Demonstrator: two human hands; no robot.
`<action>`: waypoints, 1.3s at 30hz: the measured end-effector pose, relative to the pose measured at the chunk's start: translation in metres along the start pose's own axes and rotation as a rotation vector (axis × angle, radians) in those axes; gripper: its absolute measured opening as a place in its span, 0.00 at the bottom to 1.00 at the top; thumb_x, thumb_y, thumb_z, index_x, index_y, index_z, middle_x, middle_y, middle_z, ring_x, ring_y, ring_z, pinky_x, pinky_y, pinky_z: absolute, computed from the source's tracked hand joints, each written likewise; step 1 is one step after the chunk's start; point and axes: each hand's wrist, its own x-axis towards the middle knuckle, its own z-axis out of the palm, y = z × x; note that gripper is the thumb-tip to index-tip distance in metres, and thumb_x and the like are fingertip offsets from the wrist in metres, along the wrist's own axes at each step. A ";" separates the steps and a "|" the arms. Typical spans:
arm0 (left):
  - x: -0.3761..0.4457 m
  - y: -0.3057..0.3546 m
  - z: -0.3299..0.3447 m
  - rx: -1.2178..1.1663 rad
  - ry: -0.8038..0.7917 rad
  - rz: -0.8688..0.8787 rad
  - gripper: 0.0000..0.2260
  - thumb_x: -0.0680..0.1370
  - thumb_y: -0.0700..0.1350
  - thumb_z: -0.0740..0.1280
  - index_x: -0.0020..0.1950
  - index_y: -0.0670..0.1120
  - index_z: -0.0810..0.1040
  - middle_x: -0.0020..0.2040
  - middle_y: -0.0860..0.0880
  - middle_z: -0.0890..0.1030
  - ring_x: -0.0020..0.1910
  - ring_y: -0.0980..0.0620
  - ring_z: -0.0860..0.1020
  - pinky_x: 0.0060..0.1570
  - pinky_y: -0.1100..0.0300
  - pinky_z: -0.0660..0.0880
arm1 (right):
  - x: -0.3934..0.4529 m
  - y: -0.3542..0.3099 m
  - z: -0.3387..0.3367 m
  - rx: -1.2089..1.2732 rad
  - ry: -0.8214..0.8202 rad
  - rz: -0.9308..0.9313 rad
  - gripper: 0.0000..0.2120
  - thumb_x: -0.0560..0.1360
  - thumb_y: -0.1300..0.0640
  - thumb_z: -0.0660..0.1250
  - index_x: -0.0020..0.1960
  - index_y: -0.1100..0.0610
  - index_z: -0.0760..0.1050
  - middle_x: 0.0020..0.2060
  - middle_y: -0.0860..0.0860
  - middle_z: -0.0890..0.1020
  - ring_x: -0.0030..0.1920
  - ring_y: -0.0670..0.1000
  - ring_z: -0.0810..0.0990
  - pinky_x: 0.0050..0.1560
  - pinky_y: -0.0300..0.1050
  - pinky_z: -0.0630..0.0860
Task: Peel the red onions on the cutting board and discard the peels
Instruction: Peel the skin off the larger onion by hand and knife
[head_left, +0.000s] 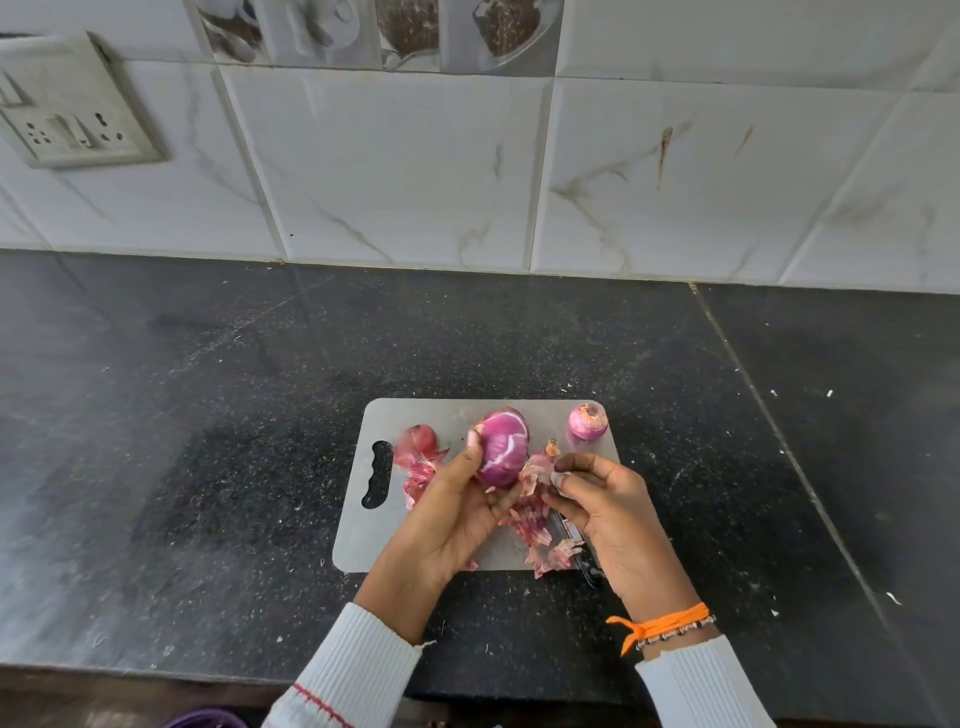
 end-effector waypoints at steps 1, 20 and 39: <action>0.000 0.003 0.000 0.030 0.004 0.016 0.15 0.73 0.46 0.62 0.56 0.40 0.75 0.47 0.41 0.82 0.42 0.50 0.80 0.41 0.61 0.80 | 0.001 0.003 0.000 -0.157 0.044 -0.066 0.07 0.73 0.70 0.66 0.43 0.60 0.79 0.38 0.55 0.84 0.40 0.49 0.84 0.42 0.42 0.81; -0.004 -0.006 -0.003 0.179 0.058 0.078 0.22 0.67 0.36 0.68 0.61 0.39 0.70 0.52 0.40 0.78 0.47 0.47 0.80 0.44 0.60 0.81 | -0.007 0.002 0.014 -0.338 0.099 -0.219 0.07 0.68 0.62 0.73 0.38 0.50 0.81 0.34 0.51 0.84 0.40 0.51 0.84 0.43 0.46 0.81; -0.007 -0.011 0.000 0.245 0.032 0.111 0.15 0.75 0.37 0.63 0.62 0.39 0.71 0.48 0.44 0.82 0.44 0.51 0.82 0.41 0.61 0.80 | -0.004 0.003 0.006 0.074 0.044 0.014 0.07 0.70 0.72 0.67 0.45 0.64 0.78 0.34 0.55 0.84 0.36 0.50 0.84 0.39 0.39 0.81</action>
